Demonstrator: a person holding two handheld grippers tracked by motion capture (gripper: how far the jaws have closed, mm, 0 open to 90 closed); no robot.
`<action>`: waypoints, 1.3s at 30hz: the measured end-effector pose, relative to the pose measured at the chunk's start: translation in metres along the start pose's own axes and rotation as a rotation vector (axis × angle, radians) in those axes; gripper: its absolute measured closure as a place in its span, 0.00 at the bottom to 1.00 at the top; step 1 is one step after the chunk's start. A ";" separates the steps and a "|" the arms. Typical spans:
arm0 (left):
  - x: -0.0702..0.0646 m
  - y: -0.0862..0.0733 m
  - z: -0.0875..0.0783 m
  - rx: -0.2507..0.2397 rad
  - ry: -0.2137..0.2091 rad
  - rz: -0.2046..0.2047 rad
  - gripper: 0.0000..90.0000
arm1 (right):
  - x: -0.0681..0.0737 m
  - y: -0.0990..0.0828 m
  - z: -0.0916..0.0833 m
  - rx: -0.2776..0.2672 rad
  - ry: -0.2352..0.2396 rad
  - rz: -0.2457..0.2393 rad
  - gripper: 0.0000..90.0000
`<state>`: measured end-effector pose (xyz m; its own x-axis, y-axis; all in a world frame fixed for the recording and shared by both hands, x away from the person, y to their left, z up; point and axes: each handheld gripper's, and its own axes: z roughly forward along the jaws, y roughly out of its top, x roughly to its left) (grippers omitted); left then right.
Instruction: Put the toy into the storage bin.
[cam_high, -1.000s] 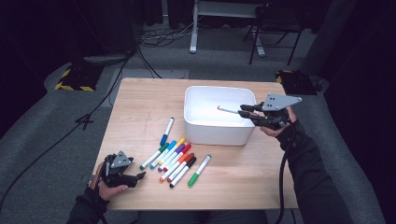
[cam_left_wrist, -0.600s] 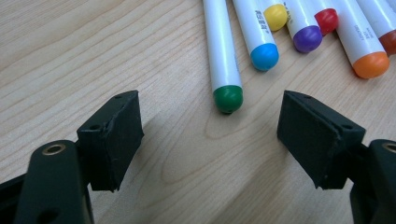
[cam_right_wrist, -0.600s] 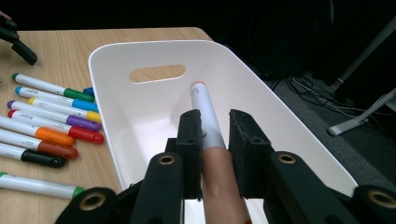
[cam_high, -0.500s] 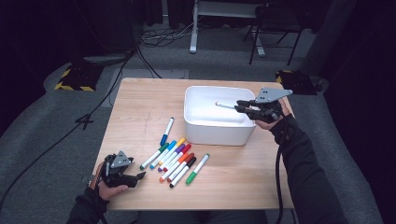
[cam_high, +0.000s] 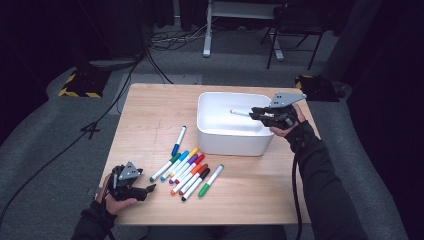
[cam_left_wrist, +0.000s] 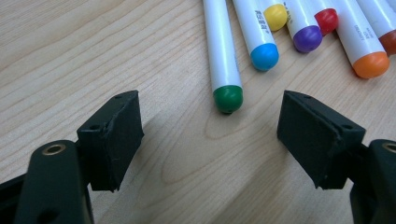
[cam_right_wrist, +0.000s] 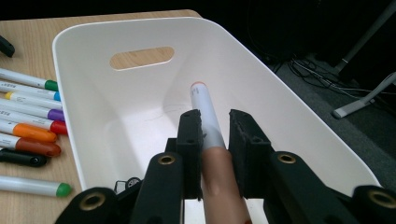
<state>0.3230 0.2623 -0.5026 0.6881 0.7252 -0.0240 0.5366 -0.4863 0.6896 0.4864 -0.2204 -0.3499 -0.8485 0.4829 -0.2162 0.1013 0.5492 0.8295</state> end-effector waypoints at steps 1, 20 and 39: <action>0.000 0.000 0.000 0.000 0.000 0.001 0.25 | -0.001 -0.001 0.001 0.001 0.001 0.002 0.83; 0.000 0.000 0.000 0.000 0.000 0.001 0.25 | -0.006 -0.015 0.018 0.122 0.022 0.009 0.83; 0.000 0.000 0.000 0.000 -0.006 0.000 0.24 | -0.007 -0.015 0.030 0.298 0.074 -0.029 0.83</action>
<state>0.3230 0.2620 -0.5027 0.6906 0.7227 -0.0282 0.5370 -0.4863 0.6893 0.5068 -0.2116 -0.3761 -0.8875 0.4197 -0.1903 0.2154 0.7428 0.6339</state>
